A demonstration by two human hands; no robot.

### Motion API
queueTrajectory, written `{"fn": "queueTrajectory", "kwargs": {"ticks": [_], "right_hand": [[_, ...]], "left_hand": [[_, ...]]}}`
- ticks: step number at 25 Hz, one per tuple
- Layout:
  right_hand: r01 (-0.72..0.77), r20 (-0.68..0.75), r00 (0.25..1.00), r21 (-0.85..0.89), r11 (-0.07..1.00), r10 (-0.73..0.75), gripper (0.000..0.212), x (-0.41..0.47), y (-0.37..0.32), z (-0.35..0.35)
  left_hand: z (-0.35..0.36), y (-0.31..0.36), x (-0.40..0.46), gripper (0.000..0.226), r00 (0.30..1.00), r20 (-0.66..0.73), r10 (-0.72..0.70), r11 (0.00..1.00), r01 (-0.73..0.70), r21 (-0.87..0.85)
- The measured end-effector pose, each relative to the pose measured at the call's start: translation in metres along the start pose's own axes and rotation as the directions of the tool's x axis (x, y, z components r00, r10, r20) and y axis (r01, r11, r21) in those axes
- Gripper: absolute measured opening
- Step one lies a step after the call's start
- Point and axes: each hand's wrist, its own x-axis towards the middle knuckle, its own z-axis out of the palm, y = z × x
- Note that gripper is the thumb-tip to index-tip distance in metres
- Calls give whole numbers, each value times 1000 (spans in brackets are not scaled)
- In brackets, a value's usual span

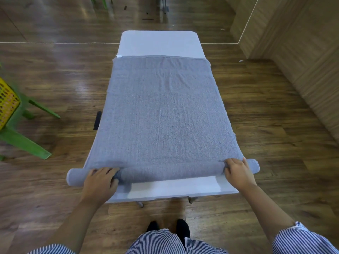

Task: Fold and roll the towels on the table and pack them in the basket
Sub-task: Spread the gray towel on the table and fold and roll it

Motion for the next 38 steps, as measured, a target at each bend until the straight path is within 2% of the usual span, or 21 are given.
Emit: {"fn": "queueTrajectory", "kwargs": {"ticks": [3, 7, 10, 13, 18, 23, 25, 28, 30, 32, 35, 38], "right_hand": [[3, -65, 998, 10, 1000, -3, 37, 2, -3, -1], [-32, 63, 998, 51, 998, 29, 43, -3, -5, 3], [-50, 97, 994, 35, 998, 46, 52, -4, -6, 2], [-65, 40, 997, 19, 998, 64, 46, -5, -8, 4], [-70, 36, 997, 0, 998, 70, 24, -9, -6, 1], [-85, 46, 995, -72, 994, 89, 27, 4, -6, -10], [-112, 29, 993, -40, 993, 114, 34, 4, -8, -7], [-151, 124, 981, 12, 988, 149, 43, -2, -7, 1], [-134, 152, 980, 13, 991, 131, 51, -2, -6, 0], [-125, 177, 976, -23, 992, 127, 54, 0, -7, -4], [-148, 159, 974, -90, 985, 161, 46, -2, -12, -9], [-142, 138, 977, -134, 981, 160, 31, -5, -15, -13]], "left_hand": [[-2, 3, 3, 42, 1000, -16, -12, 1000, 12, 21], [10, 2, 5, 40, 989, 125, -75, 994, 84, -63], [13, -1, 5, 52, 977, 192, -96, 990, 113, -79], [10, 1, 2, 38, 991, 112, -79, 994, 87, -66], [-1, 7, -5, 45, 1000, 14, -25, 1000, 25, -15], [-8, -1, 13, 42, 997, -67, 34, 999, -33, 13], [-3, -1, 17, 42, 1000, -2, -9, 1000, 9, -23], [11, -1, 14, 46, 974, 202, -99, 993, 110, -41], [12, -1, 14, 55, 957, 265, -121, 991, 134, -29], [10, -1, 14, 52, 961, 252, -118, 991, 132, -39], [4, 4, 8, 36, 991, 118, -63, 998, 66, -20], [-1, 5, 0, 43, 998, 48, -33, 999, 33, -2]]}}
